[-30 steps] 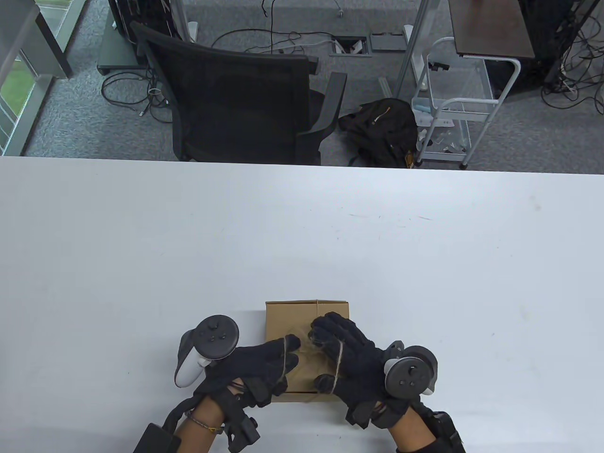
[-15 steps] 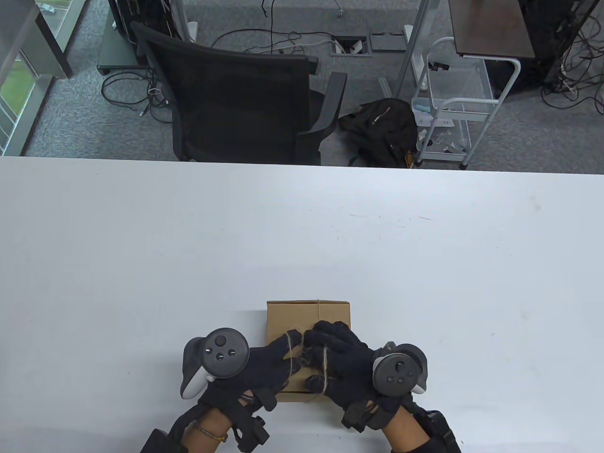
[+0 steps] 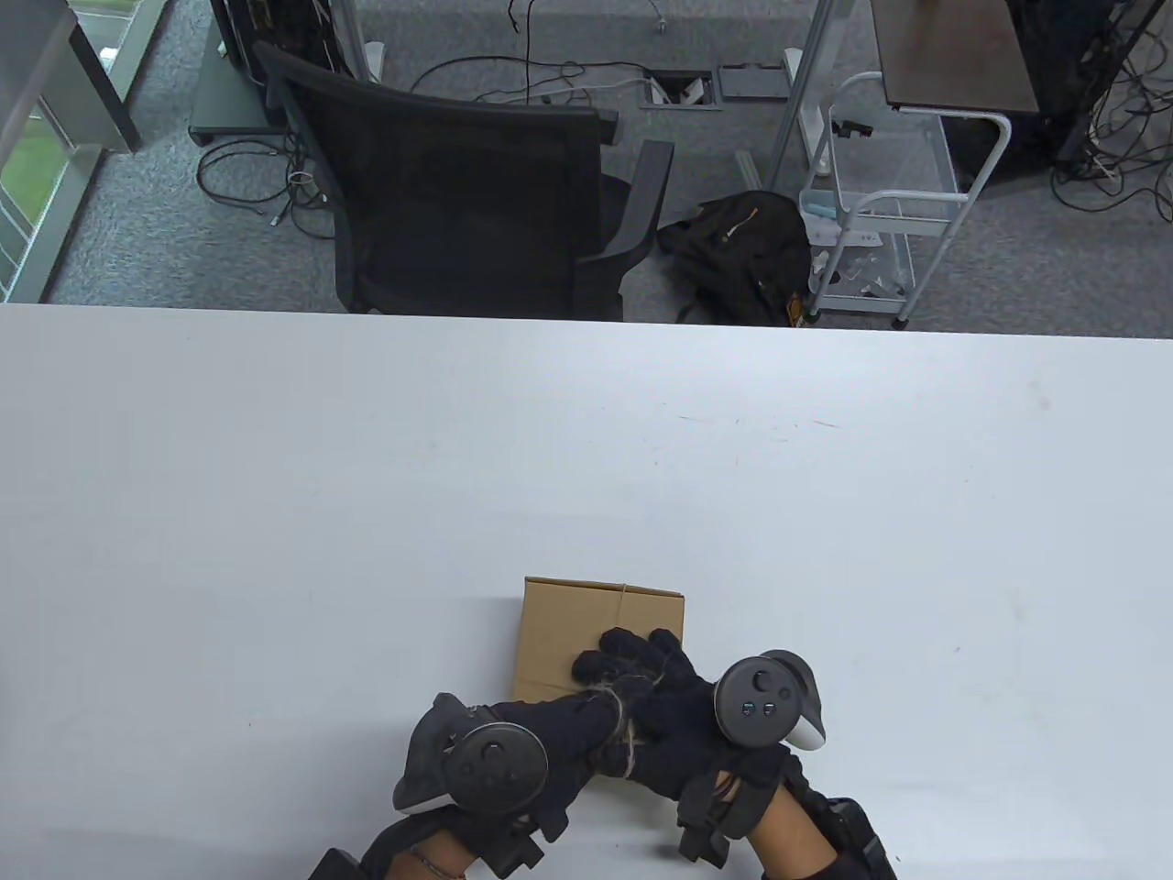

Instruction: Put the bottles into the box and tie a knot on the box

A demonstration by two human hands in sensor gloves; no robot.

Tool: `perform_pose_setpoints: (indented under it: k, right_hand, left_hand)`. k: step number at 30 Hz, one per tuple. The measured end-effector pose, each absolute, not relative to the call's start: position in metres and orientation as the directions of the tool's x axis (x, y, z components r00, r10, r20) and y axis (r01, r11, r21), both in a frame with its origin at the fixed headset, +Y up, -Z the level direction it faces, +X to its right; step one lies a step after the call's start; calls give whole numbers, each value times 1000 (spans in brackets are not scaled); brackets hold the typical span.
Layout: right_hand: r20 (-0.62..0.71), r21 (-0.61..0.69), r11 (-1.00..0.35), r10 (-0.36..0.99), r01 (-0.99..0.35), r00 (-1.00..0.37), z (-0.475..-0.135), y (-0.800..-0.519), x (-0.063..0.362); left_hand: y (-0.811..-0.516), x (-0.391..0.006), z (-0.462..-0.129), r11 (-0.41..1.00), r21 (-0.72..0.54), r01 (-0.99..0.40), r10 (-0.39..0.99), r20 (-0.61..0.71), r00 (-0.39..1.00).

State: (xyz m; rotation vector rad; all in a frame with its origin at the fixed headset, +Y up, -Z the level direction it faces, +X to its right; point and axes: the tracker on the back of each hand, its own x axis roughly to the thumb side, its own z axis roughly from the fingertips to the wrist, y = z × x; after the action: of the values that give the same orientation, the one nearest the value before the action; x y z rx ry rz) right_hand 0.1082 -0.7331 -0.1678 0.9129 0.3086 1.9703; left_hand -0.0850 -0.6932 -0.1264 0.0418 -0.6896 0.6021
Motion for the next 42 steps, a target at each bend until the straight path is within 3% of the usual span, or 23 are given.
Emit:
perform_pose_setpoints:
  k: [3, 8, 12, 15, 17, 26, 31, 37, 42]
  right_hand:
    - [465, 575, -533, 837, -621, -287, -167, -734, 107]
    - [441, 602, -498, 859, -624, -260, -167, -733, 106]
    - [436, 595, -492, 862, -636, -258, -168, -734, 107]
    - [421, 582, -477, 870, -658, -258, -167, -732, 107]
    - [424, 571, -497, 860, -654, -284, -166, -731, 104]
    - [410, 453, -490, 856, -745, -314, -161, -727, 103]
    - [448, 348, -551, 808, -758, -382, -161, -722, 110]
    - [502, 228, -657, 711, -718, -492, -159, -715, 121]
    - [481, 226, -614, 746, -756, -461, -161, -714, 130]
  left_hand:
    - [-694, -88, -130, 752, -231, -617, 598, 631, 494]
    - [-693, -91, -132, 711, -253, -656, 624, 658, 423]
    - [-688, -88, -128, 775, -169, -609, 555, 642, 529]
    - [-680, -87, -119, 844, 42, -536, 397, 624, 673]
    - [-679, -83, -114, 874, 116, -471, 314, 605, 732]
    - [-682, -83, -115, 905, 183, -384, 221, 570, 792]
    - [-682, -93, -120, 890, 142, -434, 286, 569, 771]
    - [-680, -118, -137, 787, -133, -603, 564, 552, 614]
    - [-677, -138, -143, 812, -156, -563, 551, 526, 648]
